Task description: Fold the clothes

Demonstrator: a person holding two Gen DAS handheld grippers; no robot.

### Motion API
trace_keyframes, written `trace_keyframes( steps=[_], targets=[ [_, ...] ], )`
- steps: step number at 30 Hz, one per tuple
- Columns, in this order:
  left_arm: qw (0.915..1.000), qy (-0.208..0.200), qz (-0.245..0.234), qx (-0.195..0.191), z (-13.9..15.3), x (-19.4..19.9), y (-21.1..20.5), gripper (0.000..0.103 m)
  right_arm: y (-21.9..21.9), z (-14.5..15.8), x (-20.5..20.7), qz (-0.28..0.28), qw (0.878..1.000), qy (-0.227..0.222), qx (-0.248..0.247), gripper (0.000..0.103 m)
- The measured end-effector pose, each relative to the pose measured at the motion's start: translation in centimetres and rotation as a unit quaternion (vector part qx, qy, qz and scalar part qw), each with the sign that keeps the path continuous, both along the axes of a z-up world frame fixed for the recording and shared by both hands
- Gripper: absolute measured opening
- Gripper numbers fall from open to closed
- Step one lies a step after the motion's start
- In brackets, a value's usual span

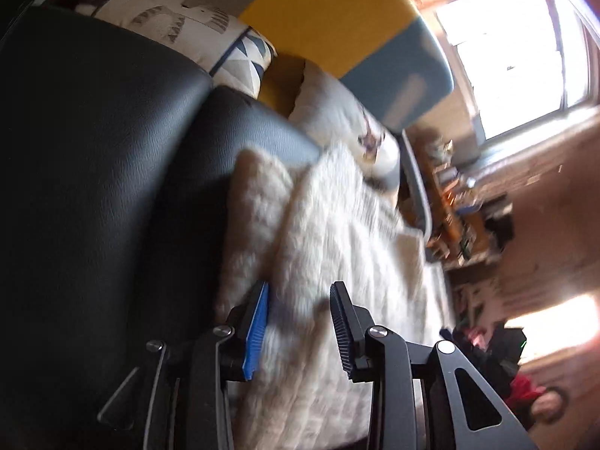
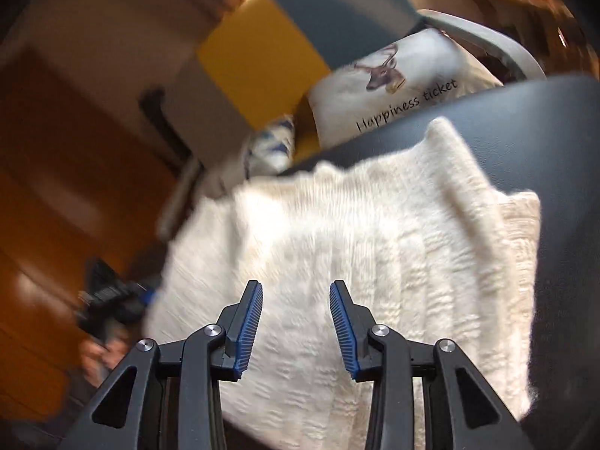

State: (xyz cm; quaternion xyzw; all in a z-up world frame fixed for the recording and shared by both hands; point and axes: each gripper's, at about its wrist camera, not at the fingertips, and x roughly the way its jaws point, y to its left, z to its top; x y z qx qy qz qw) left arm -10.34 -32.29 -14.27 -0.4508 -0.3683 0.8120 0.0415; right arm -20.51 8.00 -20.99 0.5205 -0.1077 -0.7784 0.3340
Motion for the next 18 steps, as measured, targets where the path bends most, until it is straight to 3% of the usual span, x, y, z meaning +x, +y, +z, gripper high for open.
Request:
trace_keyframes(
  steps=[2, 4, 6, 12, 18],
  targets=[
    [0.9991, -0.011, -0.020, -0.035, 0.1, 0.9, 1.5, 0.032, 0.2, -0.8, 0.6, -0.010, 1.000, -0.010, -0.013, 0.038],
    [0.9987, -0.016, -0.025, -0.042, 0.1, 2.2, 2.0, 0.026, 0.8, -1.3, 1.3, -0.018, 0.999, -0.026, -0.029, 0.037],
    [0.9993, -0.017, -0.021, -0.027, -0.1, 4.6, 1.9, 0.024, 1.9, -1.5, 2.3, -0.023, 0.997, -0.048, -0.048, 0.030],
    [0.9997, 0.000, 0.007, 0.022, -0.2, 13.7, 1.1, 0.022, 4.3, -0.9, 9.0, 0.005, 0.994, -0.071, -0.079, 0.027],
    [0.9998, 0.015, -0.004, -0.014, 1.5, 20.8, 2.0, 0.022, 5.3, 0.6, 14.6, 0.019, 0.998, -0.036, -0.054, 0.028]
  ],
)
